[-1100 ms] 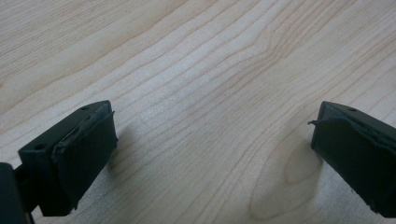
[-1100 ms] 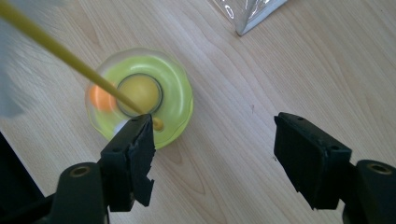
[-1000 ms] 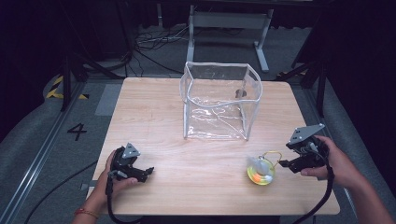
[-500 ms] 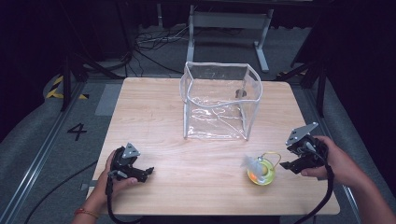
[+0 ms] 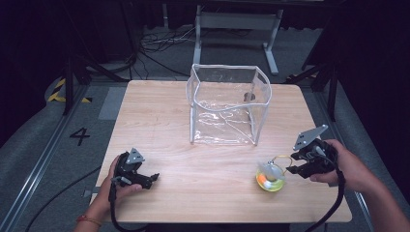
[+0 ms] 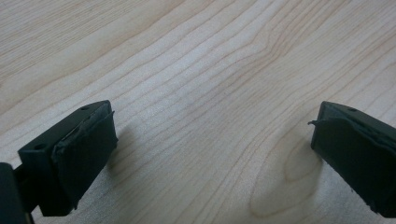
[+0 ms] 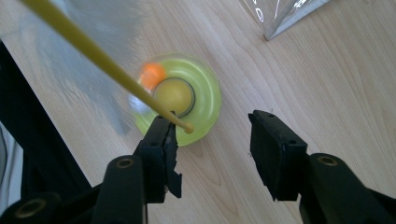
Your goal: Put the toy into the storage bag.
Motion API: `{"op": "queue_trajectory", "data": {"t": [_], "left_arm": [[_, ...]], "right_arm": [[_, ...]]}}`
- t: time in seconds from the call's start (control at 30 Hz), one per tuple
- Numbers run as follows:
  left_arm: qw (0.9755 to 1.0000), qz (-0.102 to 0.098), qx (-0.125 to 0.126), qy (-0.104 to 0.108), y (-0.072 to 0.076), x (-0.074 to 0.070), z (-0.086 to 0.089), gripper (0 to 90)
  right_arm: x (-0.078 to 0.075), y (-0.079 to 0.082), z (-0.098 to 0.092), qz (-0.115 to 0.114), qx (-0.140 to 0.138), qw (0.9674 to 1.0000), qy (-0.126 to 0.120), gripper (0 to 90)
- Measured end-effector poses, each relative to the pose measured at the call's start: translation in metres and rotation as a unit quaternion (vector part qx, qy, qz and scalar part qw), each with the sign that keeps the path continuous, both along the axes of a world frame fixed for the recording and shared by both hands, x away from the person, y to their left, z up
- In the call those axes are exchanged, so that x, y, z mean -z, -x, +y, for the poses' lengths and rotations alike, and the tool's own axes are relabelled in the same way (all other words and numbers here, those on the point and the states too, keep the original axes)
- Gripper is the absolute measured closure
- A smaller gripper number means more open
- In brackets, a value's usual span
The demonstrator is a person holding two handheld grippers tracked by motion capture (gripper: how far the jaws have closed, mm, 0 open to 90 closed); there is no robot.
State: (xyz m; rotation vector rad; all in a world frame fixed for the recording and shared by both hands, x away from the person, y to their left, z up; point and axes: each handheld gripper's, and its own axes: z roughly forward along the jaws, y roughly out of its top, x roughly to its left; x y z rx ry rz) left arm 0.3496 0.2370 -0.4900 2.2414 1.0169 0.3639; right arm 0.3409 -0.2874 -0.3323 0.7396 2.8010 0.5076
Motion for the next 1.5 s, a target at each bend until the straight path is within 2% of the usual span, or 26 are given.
{"op": "queue_trajectory", "data": {"t": [0.2,0.33,0.43,0.53,0.77,0.9,1.0,1.07,1.27,1.4,1.5], "left_arm": [[1.0,0.0,0.0,0.0,0.0,0.0,0.0,0.5],[1.0,0.0,0.0,0.0,0.0,0.0,0.0,0.5],[1.0,0.0,0.0,0.0,0.0,0.0,0.0,0.5],[1.0,0.0,0.0,0.0,0.0,0.0,0.0,0.5],[1.0,0.0,0.0,0.0,0.0,0.0,0.0,0.5],[1.0,0.0,0.0,0.0,0.0,0.0,0.0,0.5],[1.0,0.0,0.0,0.0,0.0,0.0,0.0,0.5],[1.0,0.0,0.0,0.0,0.0,0.0,0.0,0.5],[1.0,0.0,0.0,0.0,0.0,0.0,0.0,0.5],[1.0,0.001,0.002,-0.001,0.0,0.0,0.0,0.5],[1.0,0.001,0.002,0.0,0.0,0.0,0.0,0.5]], "right_arm": [[0.004,-0.003,0.008,0.018,-0.014,0.9997,0.014,73.9],[0.003,-0.005,0.013,0.022,-0.024,0.9994,0.009,87.1],[0.001,-0.005,0.016,0.021,-0.033,0.9991,0.016,88.0],[0.0,-0.007,0.018,0.029,-0.031,0.999,0.017,88.1],[-0.004,-0.015,0.02,0.024,-0.03,0.9987,0.034,88.1],[-0.008,-0.02,0.017,0.024,-0.022,0.9989,0.035,88.1],[-0.015,-0.026,0.011,0.008,-0.015,0.9994,0.031,88.1],[-0.017,-0.027,0.009,0.007,-0.012,0.9995,0.028,88.1],[-0.038,-0.037,0.0,-0.014,0.01,0.9995,0.027,88.2],[-0.052,-0.043,-0.004,-0.018,0.022,0.999,0.033,88.2],[-0.057,-0.045,-0.005,-0.019,0.026,0.9989,0.035,88.2]]}}
